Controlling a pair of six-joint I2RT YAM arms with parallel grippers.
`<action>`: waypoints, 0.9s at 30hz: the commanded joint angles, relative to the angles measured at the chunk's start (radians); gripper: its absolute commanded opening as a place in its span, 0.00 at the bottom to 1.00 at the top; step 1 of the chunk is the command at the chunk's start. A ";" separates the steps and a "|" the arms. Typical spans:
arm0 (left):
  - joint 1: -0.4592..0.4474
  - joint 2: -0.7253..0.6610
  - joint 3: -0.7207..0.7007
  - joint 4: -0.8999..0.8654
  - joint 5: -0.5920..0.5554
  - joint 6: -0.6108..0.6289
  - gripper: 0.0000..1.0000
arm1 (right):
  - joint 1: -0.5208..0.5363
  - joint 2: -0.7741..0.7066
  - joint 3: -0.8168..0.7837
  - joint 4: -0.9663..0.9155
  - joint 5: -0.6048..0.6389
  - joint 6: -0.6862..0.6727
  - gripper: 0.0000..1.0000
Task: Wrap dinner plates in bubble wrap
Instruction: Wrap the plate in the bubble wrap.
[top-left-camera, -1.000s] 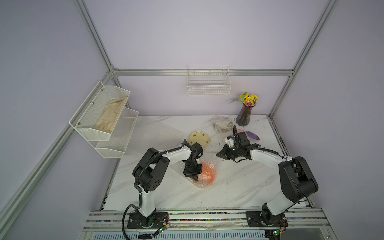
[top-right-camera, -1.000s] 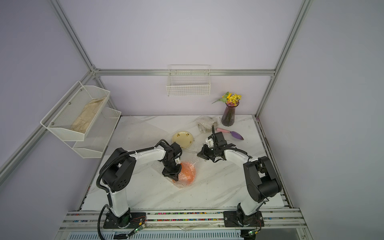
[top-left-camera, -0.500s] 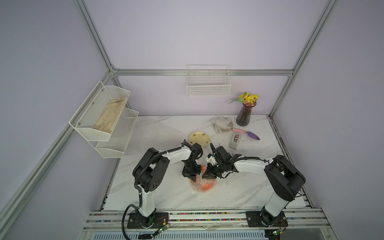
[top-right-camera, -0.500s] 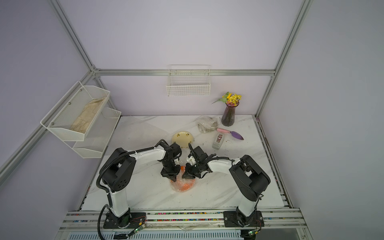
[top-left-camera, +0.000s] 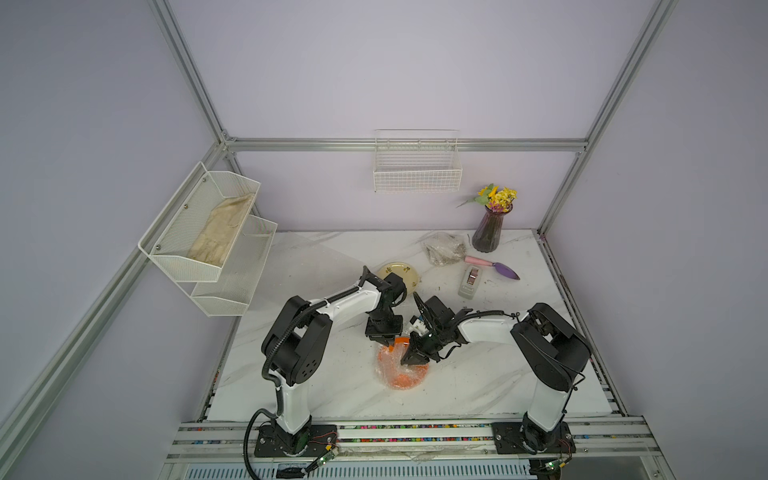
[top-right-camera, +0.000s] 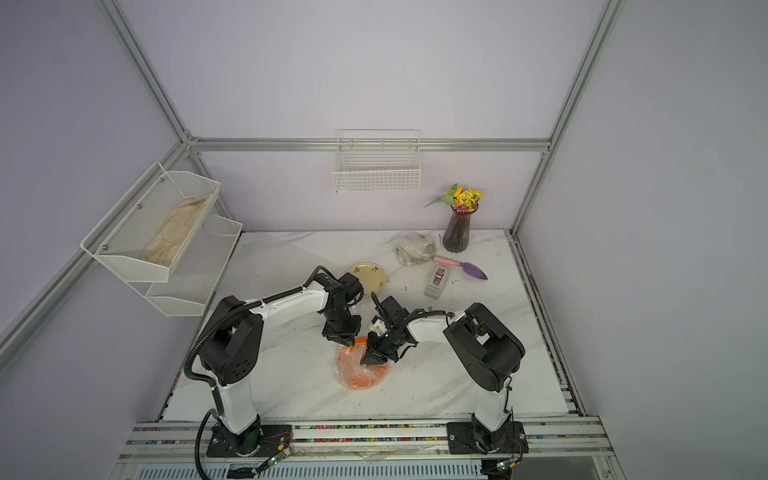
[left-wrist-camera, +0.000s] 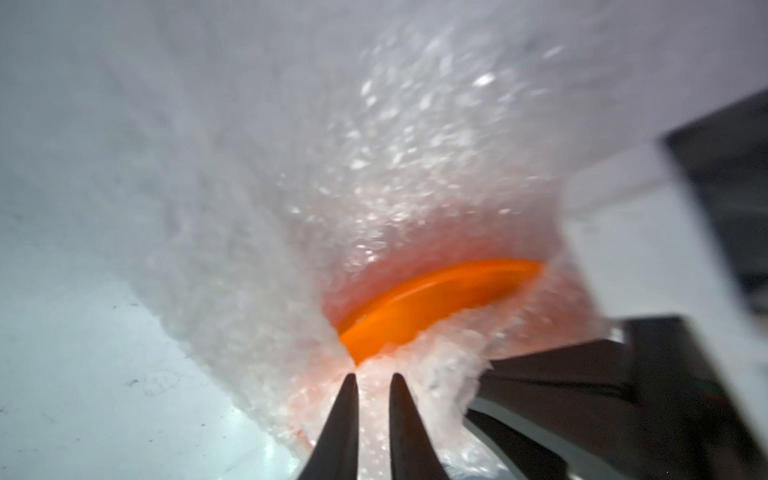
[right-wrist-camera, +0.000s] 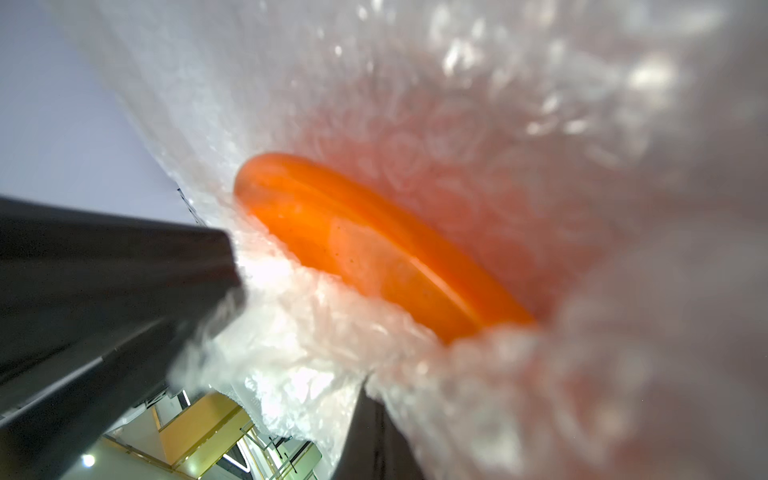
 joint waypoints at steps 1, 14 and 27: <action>-0.034 -0.077 0.028 0.061 0.171 -0.061 0.18 | 0.017 0.063 -0.024 -0.138 0.076 -0.009 0.00; -0.042 0.032 -0.259 0.082 0.053 -0.016 0.10 | 0.014 -0.003 0.024 -0.191 0.095 -0.002 0.06; -0.037 0.078 -0.242 0.063 -0.047 0.031 0.09 | 0.015 -0.098 -0.035 -0.177 -0.027 -0.009 0.09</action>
